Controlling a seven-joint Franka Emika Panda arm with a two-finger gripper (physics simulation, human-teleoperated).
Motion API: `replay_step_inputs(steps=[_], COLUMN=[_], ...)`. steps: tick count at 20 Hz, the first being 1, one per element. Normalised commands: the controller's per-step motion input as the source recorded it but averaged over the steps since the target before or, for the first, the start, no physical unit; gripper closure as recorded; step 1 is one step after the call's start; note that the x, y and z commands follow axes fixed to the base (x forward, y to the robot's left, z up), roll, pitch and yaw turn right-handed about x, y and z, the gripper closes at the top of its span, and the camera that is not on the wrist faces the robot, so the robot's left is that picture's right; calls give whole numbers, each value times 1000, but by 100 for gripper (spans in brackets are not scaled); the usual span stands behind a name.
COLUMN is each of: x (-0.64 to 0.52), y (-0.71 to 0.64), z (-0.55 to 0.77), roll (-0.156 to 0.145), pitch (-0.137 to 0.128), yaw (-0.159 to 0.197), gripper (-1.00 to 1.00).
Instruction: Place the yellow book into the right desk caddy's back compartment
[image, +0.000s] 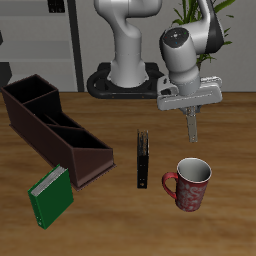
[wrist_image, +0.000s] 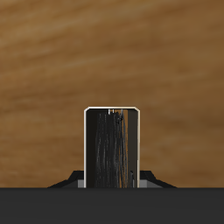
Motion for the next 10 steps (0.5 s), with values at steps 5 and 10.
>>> replay_step_inputs(steps=[5,10], x=[123,73], y=[-379,-527], z=[546,350], roll=[60,13], pitch=[-7,9], yaw=[128,173], gripper=[100,100])
